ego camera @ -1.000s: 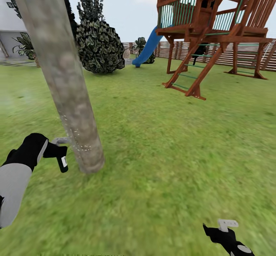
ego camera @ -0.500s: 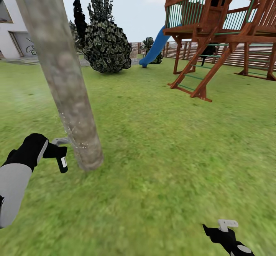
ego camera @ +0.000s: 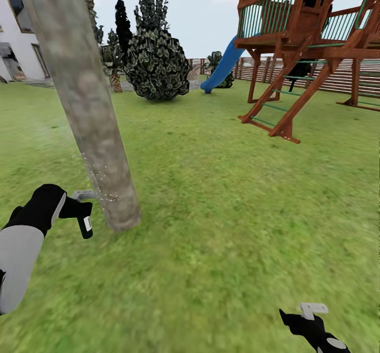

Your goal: In the garden, pick up the pesticide atomizer on the floor and spray pesticide onto both trees until each tree trunk is fully covered.

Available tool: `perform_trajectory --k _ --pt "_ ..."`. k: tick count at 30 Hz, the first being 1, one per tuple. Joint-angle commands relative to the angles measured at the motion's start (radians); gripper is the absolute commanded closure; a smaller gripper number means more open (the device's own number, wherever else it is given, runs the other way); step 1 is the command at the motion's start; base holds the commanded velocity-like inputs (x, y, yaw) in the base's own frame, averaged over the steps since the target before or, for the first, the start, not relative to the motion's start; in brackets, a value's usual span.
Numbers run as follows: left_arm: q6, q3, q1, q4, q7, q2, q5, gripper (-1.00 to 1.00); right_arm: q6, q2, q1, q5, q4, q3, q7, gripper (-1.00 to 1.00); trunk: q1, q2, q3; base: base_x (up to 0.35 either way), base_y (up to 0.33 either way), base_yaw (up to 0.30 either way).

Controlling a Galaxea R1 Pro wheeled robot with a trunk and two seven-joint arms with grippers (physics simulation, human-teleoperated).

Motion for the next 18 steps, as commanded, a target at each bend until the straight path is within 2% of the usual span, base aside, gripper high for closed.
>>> perform_trajectory --k 1,5,8,11,15,17,18 --pt "0.003 0.004 -0.001 -0.001 -0.009 -0.001 -0.011 1.00 -0.004 0.000 -0.001 0.008 0.001 -0.009 0.006 -1.00 0.000 0.000 -0.001 0.072 -0.273 0.001" --pt "0.004 0.004 -0.001 0.001 -0.008 -0.001 -0.011 1.00 -0.004 0.000 -0.001 0.009 0.001 -0.009 0.006 -1.00 0.000 0.000 -0.001 0.156 -0.246 0.000" --pt "0.008 0.005 -0.003 -0.005 -0.006 0.002 -0.012 1.00 -0.004 0.000 -0.001 0.009 0.001 -0.009 0.006 -1.00 0.000 0.000 -0.001 0.306 -0.053 0.000" --pt "0.016 0.005 -0.017 -0.010 -0.007 0.004 -0.014 1.00 -0.004 0.000 -0.001 0.008 0.001 -0.009 0.006 -1.00 0.000 0.000 -0.001 0.101 -0.004 0.000" --pt "0.032 0.002 -0.145 -0.002 -0.004 0.014 -0.017 1.00 -0.004 0.000 -0.001 0.008 0.001 -0.009 0.006 -1.00 0.000 0.000 -0.001 0.008 0.000 0.000" --pt "0.034 0.003 -0.147 0.005 -0.005 0.016 -0.017 1.00 -0.004 0.000 -0.001 0.009 0.001 -0.009 0.006 -1.00 0.000 0.000 -0.001 0.000 0.000 0.000" --pt "0.034 0.003 -0.126 0.007 -0.006 0.016 -0.015 1.00 -0.004 0.000 -0.001 0.009 0.001 -0.009 0.006 -1.00 0.000 0.000 -0.001 0.000 0.000 0.000"
